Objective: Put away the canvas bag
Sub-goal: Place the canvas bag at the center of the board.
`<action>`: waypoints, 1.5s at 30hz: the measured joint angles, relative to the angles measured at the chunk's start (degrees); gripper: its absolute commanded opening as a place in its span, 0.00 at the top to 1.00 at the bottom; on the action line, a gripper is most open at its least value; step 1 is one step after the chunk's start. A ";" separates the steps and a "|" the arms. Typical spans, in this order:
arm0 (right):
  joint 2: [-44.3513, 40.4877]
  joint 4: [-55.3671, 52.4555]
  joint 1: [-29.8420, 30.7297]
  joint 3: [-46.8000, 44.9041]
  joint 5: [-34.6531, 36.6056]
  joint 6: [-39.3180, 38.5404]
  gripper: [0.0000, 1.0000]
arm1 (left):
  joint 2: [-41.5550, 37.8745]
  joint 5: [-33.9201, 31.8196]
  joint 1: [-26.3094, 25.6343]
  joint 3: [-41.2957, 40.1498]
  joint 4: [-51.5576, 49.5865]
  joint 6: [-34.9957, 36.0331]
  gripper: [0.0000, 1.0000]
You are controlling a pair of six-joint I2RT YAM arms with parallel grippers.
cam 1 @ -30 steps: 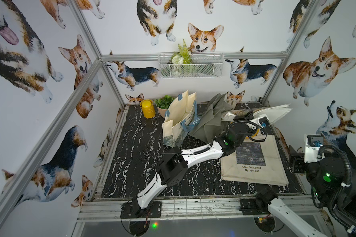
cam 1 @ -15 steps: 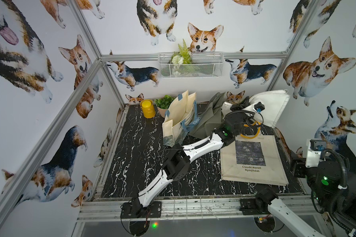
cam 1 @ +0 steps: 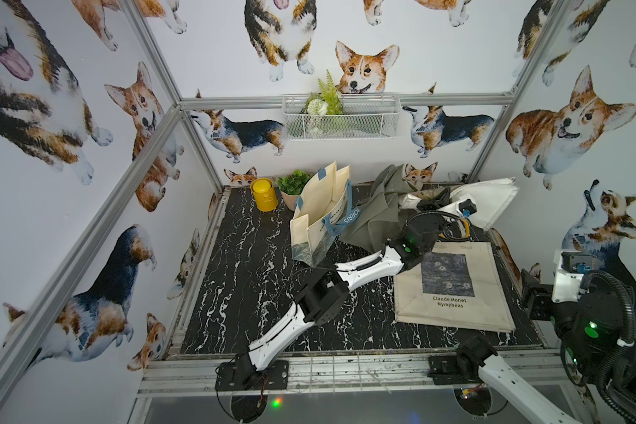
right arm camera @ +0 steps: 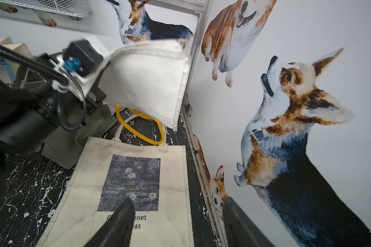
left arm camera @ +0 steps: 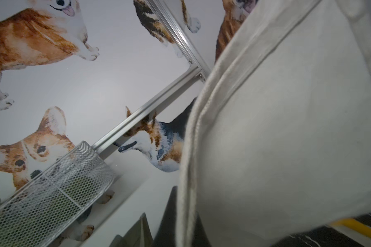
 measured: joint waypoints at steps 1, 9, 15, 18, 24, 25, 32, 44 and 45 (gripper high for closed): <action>-0.59 -0.26 0.00 0.00 -0.04 0.31 0.34 | 0.00 -0.39 -0.94 -1.77 0.55 0.81 1.00; -3.26 -4.22 0.00 1.55 0.02 2.27 0.34 | -4.61 -5.44 -6.47 -16.61 7.08 1.95 1.00; -3.93 -5.81 0.11 2.27 0.94 2.36 0.33 | -9.79 -8.57 -10.54 -28.33 9.44 3.17 1.00; -3.93 -6.08 0.61 2.14 1.31 2.36 0.33 | -12.26 -9.55 -13.53 -34.47 9.75 3.34 1.00; -3.91 -6.05 2.10 0.63 1.44 2.67 0.33 | -14.93 -12.28 -17.18 -40.24 6.95 1.73 0.99; -3.91 -6.01 2.40 0.24 1.44 2.75 0.33 | -15.13 -12.57 -17.59 -40.54 6.29 1.05 0.98; -4.15 -5.77 3.87 -1.95 1.42 3.15 0.32 | -16.74 -12.92 -19.19 -40.59 -3.56 -5.53 0.77; -1.36 -5.62 6.23 -2.95 0.42 6.95 0.30 | -22.23 -2.08 -16.96 -40.09 -30.93 -22.14 0.22; -1.01 -5.44 6.38 -3.48 -0.11 7.32 0.30 | -22.71 -0.81 -16.61 -40.09 -33.05 -23.61 0.20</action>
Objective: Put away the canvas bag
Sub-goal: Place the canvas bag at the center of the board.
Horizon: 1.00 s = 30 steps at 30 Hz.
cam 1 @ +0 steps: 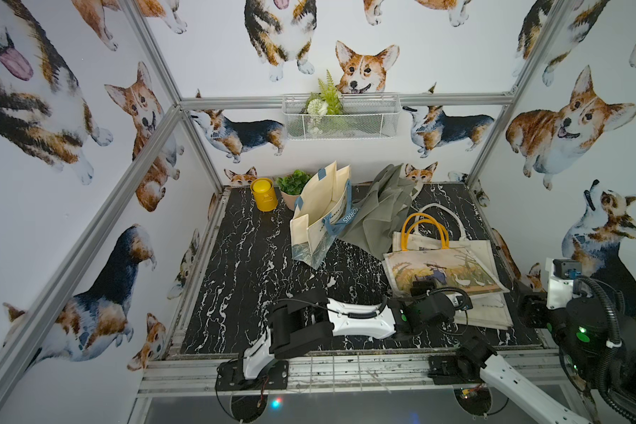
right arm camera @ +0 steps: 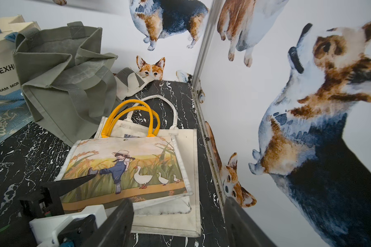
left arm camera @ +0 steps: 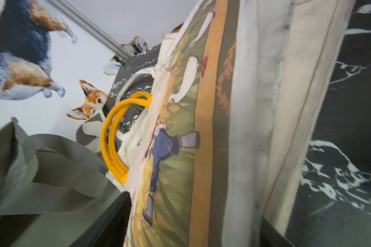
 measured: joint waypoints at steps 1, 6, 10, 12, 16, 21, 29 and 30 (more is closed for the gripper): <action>0.33 0.13 0.00 -0.46 -0.48 0.42 0.30 | -0.42 1.07 0.24 0.00 -1.57 -1.16 0.19; 2.27 1.73 0.07 -3.61 -3.91 3.37 0.30 | -5.40 8.55 2.08 -0.85 -10.10 -6.51 0.15; 4.68 3.21 0.07 -5.95 -7.43 5.46 0.31 | -11.19 15.52 3.76 -2.71 -15.93 -10.12 0.13; 5.88 3.89 0.07 -6.23 -8.11 5.81 0.32 | -14.12 18.91 5.38 -4.00 -18.23 -12.52 0.11; 8.41 4.44 0.07 -6.36 -9.79 5.92 0.32 | -20.33 24.85 11.41 -6.80 -22.34 -19.17 0.09; 11.82 5.68 -0.35 -6.71 -12.04 5.53 0.33 | -24.15 32.33 17.44 -7.72 -26.71 -26.80 0.11; 21.38 10.82 -17.14 -9.27 -26.93 -1.38 0.34 | -21.51 41.83 23.37 -7.13 -29.11 -35.63 0.13; 22.18 11.65 -19.41 -10.03 -29.00 -2.49 0.34 | -20.87 42.10 23.67 -7.08 -29.68 -36.11 0.13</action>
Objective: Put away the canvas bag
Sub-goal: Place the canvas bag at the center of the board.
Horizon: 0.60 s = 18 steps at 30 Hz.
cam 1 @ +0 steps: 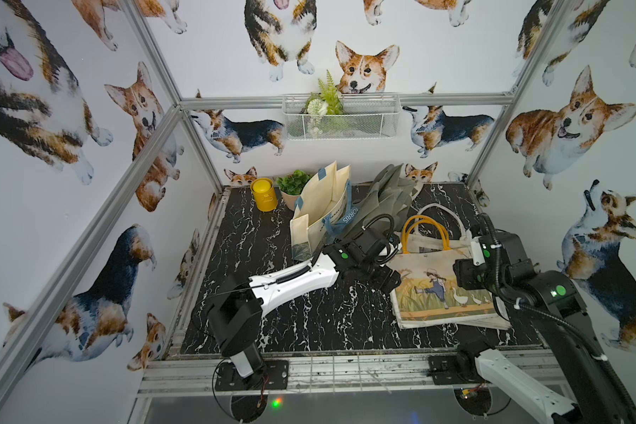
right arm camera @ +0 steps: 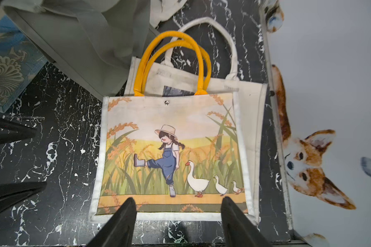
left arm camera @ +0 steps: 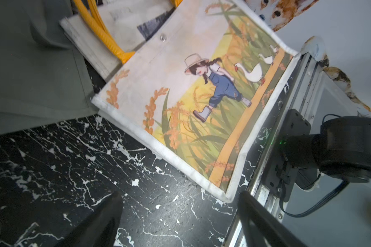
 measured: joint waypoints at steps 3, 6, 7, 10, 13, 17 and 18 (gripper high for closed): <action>2.97 2.10 -6.97 -2.19 -6.16 -3.28 0.33 | 1.90 0.20 0.81 1.01 -1.64 -1.27 0.13; 7.37 4.90 -13.33 -4.09 -12.04 -5.62 0.31 | 3.78 -0.02 1.44 2.47 -2.49 -2.32 0.14; 8.59 5.99 -15.37 -4.92 -13.64 -6.40 0.30 | 4.44 -0.02 1.44 3.04 -2.80 -2.56 0.14; 11.45 9.27 -20.74 -7.50 -16.83 -8.22 0.30 | 6.38 -0.46 1.73 4.72 -4.04 -3.54 0.15; 14.67 14.08 -27.08 -10.19 -19.85 -8.26 0.29 | 8.41 -1.42 2.73 5.79 -4.70 -5.42 0.15; 19.71 19.71 -33.14 -11.58 -23.02 -7.13 0.24 | 10.08 -2.38 3.43 6.78 -5.62 -7.52 0.14; 21.03 20.94 -33.79 -11.58 -23.52 -7.08 0.24 | 10.32 -2.32 3.41 7.02 -5.68 -7.96 0.13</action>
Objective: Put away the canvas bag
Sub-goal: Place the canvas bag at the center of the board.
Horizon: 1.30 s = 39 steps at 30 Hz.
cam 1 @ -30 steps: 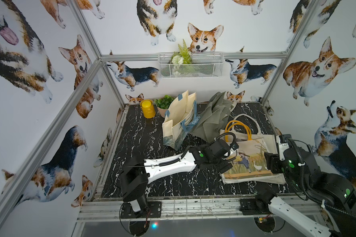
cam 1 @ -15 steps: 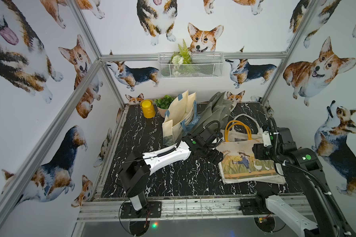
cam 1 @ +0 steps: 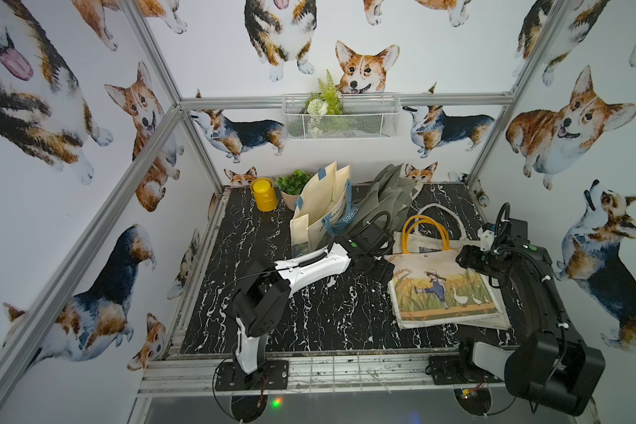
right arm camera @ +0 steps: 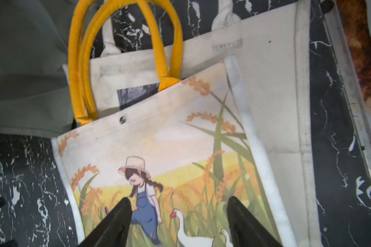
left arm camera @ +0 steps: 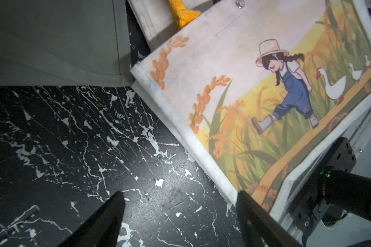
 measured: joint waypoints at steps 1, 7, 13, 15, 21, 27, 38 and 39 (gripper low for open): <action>1.05 0.90 -0.72 0.02 -0.46 0.00 0.23 | 0.28 -0.07 0.00 0.26 0.00 -0.48 0.13; 10.38 5.73 -4.55 1.25 -1.81 0.63 0.18 | 6.91 0.02 -0.09 5.88 0.07 -3.13 0.12; 17.35 7.98 -5.22 2.60 -1.20 0.46 0.18 | 12.72 -0.02 -0.09 11.43 -1.57 -3.80 0.12; 19.37 8.55 -5.27 2.47 -1.40 0.46 0.18 | 13.73 -0.02 -0.09 12.17 -2.03 -3.82 0.12; 26.05 11.23 -5.27 1.55 -4.26 1.88 0.27 | 16.22 -1.40 0.13 14.73 -4.15 -3.76 0.12; 29.68 12.37 -3.06 2.99 -5.07 3.76 0.33 | 12.68 -3.10 2.73 9.11 -3.76 -4.52 0.12; 25.62 16.26 4.68 -0.85 -7.87 8.50 0.36 | 9.03 -3.74 5.60 1.88 -1.44 -6.51 0.19; 24.68 14.97 4.81 -0.94 -7.78 8.48 0.36 | 9.05 -3.65 5.60 1.66 -1.09 -6.75 0.23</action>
